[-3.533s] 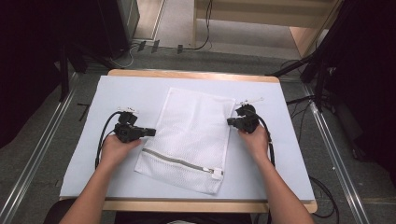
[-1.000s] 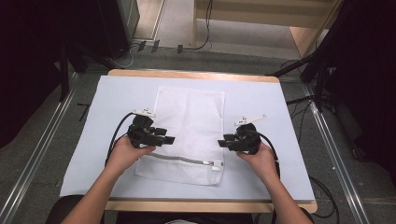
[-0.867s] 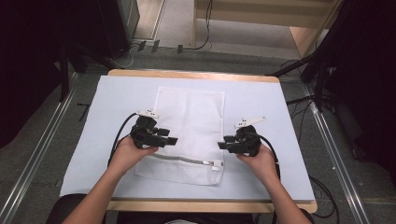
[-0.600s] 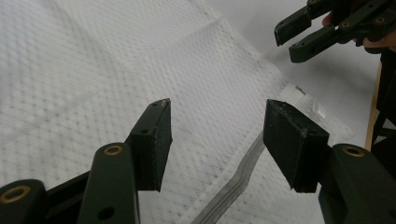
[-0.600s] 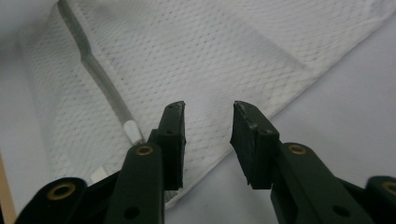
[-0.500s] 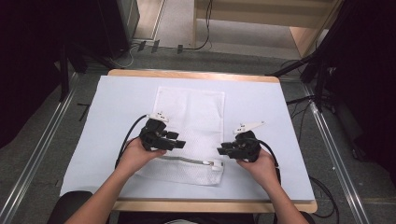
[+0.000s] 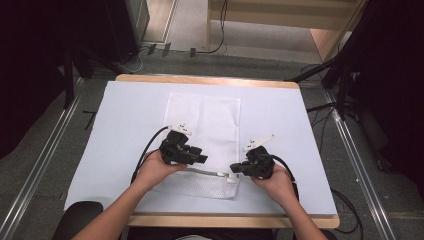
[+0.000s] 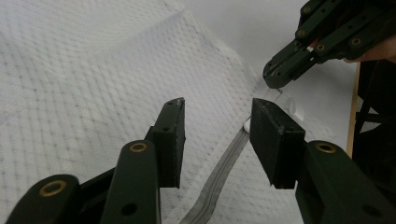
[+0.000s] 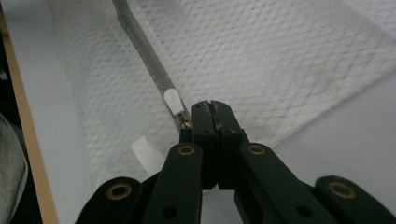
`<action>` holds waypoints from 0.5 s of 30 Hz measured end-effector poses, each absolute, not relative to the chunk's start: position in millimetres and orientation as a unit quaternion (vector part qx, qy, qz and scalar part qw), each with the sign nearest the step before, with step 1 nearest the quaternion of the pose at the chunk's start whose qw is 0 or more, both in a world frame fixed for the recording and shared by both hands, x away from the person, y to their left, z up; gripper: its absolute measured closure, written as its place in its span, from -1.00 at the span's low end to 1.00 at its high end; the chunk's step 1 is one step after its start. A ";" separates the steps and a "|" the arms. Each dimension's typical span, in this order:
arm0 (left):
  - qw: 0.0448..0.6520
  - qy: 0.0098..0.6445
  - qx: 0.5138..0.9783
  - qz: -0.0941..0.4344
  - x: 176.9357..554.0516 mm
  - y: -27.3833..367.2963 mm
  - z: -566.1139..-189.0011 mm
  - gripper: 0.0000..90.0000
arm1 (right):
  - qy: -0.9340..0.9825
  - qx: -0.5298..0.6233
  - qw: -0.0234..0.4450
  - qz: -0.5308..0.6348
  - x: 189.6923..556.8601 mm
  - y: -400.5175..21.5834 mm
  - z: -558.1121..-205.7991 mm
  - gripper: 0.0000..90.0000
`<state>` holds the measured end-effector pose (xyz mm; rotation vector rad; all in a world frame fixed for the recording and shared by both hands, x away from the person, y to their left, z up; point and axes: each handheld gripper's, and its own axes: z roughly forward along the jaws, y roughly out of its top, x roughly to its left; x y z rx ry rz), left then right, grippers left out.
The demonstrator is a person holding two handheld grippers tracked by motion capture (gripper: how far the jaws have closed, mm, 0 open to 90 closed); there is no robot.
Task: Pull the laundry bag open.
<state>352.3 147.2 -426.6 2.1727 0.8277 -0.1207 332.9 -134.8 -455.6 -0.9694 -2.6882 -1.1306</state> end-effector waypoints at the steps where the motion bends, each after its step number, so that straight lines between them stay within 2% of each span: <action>1: 0.394 0.324 0.859 -0.048 352.1 145.9 -427.0 0.28 | -0.876 -0.312 0.037 -0.367 332.6 -134.4 -456.6 1.00; 11: 0.393 0.308 0.863 -0.076 350.8 134.5 -432.9 0.49 | -0.885 -0.299 0.039 -0.354 331.6 -137.5 -467.9 1.00; 15: 0.394 0.309 0.861 -0.090 349.7 129.6 -436.6 0.52 | -0.891 -0.274 0.021 -0.362 328.5 -138.6 -469.3 1.00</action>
